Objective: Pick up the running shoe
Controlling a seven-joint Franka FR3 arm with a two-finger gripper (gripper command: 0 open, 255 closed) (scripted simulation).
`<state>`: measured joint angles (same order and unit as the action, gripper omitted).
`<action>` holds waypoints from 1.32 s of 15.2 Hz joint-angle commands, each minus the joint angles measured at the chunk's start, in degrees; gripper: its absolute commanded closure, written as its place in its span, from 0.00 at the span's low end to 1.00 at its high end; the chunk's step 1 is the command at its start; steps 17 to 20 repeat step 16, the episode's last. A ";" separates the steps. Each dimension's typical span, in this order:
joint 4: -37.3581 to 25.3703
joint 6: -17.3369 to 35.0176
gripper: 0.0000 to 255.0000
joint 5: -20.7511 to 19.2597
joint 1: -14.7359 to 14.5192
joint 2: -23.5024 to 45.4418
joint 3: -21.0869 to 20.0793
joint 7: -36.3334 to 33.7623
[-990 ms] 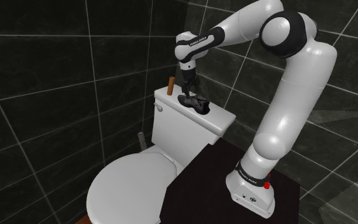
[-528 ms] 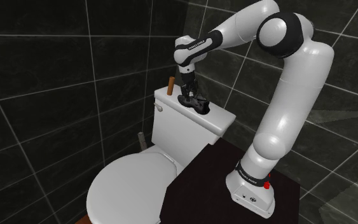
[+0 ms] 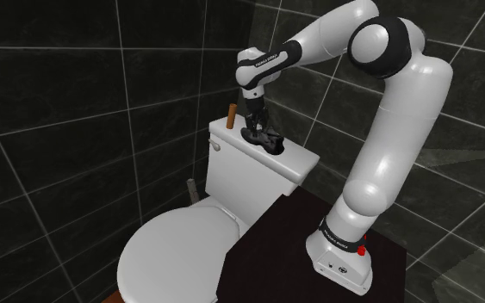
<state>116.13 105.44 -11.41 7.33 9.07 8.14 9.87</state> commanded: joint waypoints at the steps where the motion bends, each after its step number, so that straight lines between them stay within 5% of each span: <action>1: -0.43 -1.04 1.00 -0.02 -0.02 -0.57 0.01 0.16; 14: -6.14 -10.27 1.00 -0.09 -0.29 -4.20 -0.09 1.52; 20: -6.22 -10.38 1.00 -0.09 -0.29 -4.23 -0.09 1.53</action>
